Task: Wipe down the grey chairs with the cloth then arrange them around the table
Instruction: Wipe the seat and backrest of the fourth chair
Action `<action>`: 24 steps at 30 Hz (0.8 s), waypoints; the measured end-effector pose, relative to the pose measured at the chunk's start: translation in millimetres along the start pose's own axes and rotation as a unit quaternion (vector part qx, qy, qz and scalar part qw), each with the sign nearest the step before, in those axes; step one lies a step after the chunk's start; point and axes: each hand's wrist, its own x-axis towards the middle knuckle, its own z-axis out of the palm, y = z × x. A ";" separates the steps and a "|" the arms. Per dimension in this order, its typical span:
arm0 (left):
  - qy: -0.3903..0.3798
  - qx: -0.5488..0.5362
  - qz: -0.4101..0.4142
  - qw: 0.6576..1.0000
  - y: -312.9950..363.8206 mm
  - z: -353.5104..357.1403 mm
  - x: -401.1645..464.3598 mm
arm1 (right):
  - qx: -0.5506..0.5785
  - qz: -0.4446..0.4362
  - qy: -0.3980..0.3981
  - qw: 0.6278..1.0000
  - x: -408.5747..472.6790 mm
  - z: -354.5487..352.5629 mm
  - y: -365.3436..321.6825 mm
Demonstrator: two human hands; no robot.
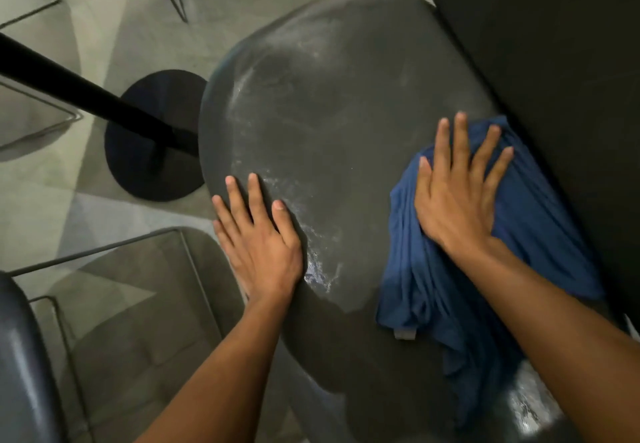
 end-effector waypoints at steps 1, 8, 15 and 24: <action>0.004 0.002 0.003 1.000 -1.1 1.8 0.5 | 0.011 -0.021 0.005 1.000 20.1 -1.2 -13.9; 0.030 0.024 0.011 0.999 -4.2 12.4 1.5 | 0.039 -0.176 -0.014 0.984 121.0 -16.9 -105.5; 0.028 0.032 0.003 0.999 -1.2 12.5 2.3 | 0.099 -0.094 0.038 0.990 37.8 -14.7 -35.0; 0.031 0.016 0.003 0.999 0.7 11.7 2.8 | 0.126 0.012 -0.003 0.992 -92.4 -11.9 26.6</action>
